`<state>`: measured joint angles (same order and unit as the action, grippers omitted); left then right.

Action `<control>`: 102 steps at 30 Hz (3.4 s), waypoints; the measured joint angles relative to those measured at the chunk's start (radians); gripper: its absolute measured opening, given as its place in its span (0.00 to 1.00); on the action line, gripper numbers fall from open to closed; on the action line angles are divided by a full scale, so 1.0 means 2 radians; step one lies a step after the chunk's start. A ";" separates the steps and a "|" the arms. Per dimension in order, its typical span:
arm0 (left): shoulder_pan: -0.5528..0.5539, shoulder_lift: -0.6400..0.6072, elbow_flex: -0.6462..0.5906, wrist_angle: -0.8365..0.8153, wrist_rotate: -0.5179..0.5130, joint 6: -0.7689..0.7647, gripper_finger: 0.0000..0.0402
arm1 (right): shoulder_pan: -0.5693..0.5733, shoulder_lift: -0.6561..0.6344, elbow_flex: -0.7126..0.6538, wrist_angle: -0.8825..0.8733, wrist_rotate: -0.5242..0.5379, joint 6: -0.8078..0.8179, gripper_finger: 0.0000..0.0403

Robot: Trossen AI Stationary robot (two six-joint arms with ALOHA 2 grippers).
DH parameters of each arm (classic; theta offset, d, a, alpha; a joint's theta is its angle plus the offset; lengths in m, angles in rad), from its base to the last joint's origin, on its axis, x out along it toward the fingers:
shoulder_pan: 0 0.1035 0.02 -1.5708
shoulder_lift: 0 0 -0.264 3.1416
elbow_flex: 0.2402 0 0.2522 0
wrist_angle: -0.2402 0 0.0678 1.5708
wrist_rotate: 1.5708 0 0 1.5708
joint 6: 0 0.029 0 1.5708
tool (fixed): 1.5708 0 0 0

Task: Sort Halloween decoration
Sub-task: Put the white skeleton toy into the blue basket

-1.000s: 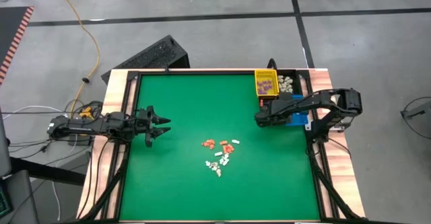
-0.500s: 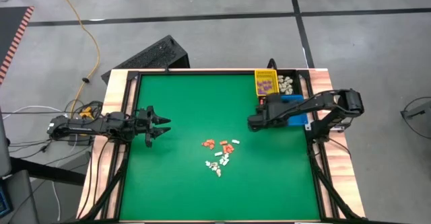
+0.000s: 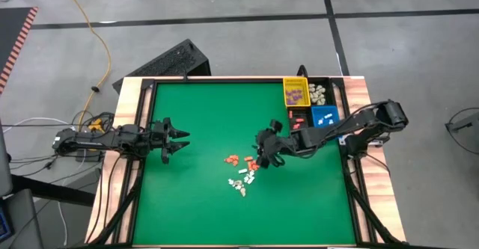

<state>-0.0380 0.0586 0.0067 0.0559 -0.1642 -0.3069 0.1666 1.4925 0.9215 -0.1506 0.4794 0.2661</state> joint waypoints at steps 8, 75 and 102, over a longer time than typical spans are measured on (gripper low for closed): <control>0.000 0.000 0.000 0.000 0.000 0.000 0.45 | 0.022 -0.004 -0.065 0.087 -0.017 0.010 0.51; 0.000 0.000 0.000 0.000 0.000 0.000 0.45 | 0.004 0.186 -0.231 0.473 -0.049 0.146 0.11; 0.000 0.000 0.000 0.000 0.000 0.000 0.45 | -0.038 -0.174 -0.228 0.254 -0.010 0.071 0.11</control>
<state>-0.0383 0.0589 0.0063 0.0559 -0.1642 -0.3069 0.0908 1.1450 0.4652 0.3583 0.4585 0.4074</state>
